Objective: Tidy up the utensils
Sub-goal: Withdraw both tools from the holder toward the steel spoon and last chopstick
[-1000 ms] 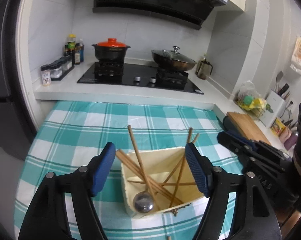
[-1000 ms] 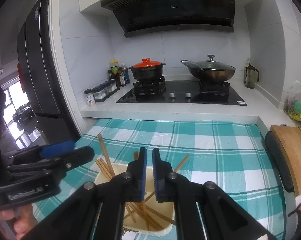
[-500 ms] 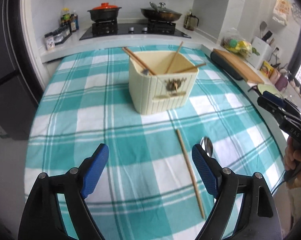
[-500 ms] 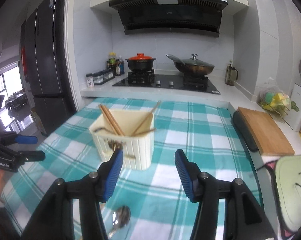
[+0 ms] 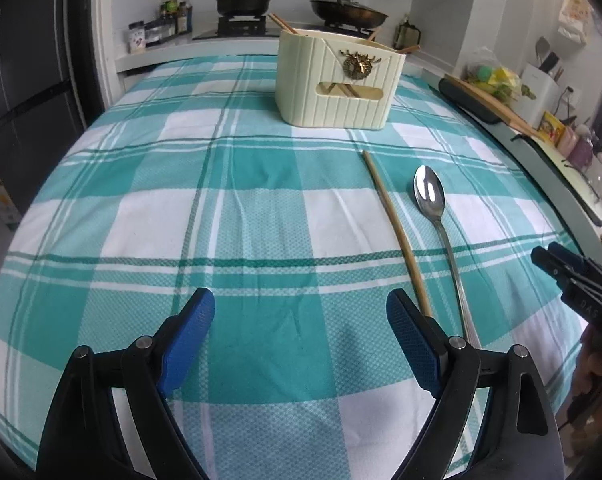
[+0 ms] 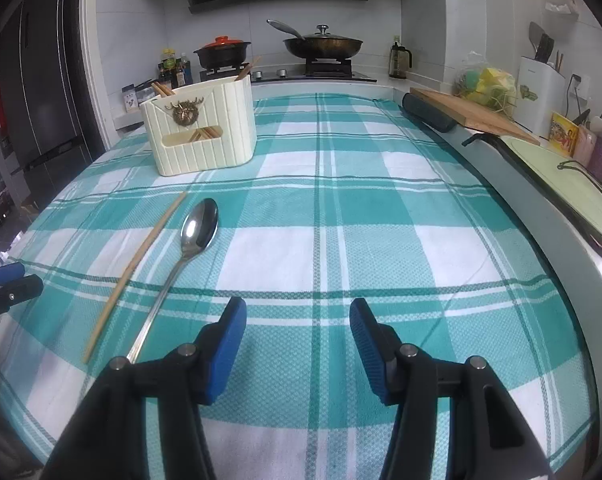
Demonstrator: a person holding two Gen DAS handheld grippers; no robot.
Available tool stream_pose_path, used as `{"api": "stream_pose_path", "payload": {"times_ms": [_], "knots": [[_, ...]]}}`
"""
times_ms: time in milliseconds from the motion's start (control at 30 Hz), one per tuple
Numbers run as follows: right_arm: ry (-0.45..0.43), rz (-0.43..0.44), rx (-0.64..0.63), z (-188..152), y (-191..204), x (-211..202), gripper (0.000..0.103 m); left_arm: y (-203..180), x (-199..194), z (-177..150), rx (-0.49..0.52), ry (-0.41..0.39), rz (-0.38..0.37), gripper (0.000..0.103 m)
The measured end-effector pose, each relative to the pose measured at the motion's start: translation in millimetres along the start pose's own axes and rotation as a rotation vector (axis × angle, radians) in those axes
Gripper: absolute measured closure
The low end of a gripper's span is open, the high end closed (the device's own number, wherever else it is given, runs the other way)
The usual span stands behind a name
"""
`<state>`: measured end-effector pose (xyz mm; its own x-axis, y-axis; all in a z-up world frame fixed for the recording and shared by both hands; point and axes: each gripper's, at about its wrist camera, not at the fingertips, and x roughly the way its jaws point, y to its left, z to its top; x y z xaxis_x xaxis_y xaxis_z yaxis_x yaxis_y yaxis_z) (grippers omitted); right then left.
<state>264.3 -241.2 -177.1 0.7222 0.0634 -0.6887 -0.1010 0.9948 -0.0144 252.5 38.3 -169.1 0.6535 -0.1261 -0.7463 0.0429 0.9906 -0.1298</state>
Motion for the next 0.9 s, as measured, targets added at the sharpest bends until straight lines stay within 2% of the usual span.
{"api": "stream_pose_path", "payload": {"times_ms": [133,333,533,733,900], "knots": [[-0.005,-0.019,-0.007,-10,6,-1,0.048,4,4,-4,-0.016,-0.018,0.051,0.014],[0.002,-0.001,-0.009,-24,16,-1,0.048,12,-1,-7,-0.088,-0.055,0.049,0.014],[0.005,0.009,-0.015,-28,21,-1,0.048,14,2,-11,-0.115,-0.033,0.049,0.014],[-0.01,-0.003,0.018,-32,13,-7,0.048,10,-5,-17,-0.109,-0.042,0.049,0.013],[0.026,0.016,0.044,-30,12,-4,0.048,5,0,-16,-0.101,-0.028,0.037,0.013]]}}
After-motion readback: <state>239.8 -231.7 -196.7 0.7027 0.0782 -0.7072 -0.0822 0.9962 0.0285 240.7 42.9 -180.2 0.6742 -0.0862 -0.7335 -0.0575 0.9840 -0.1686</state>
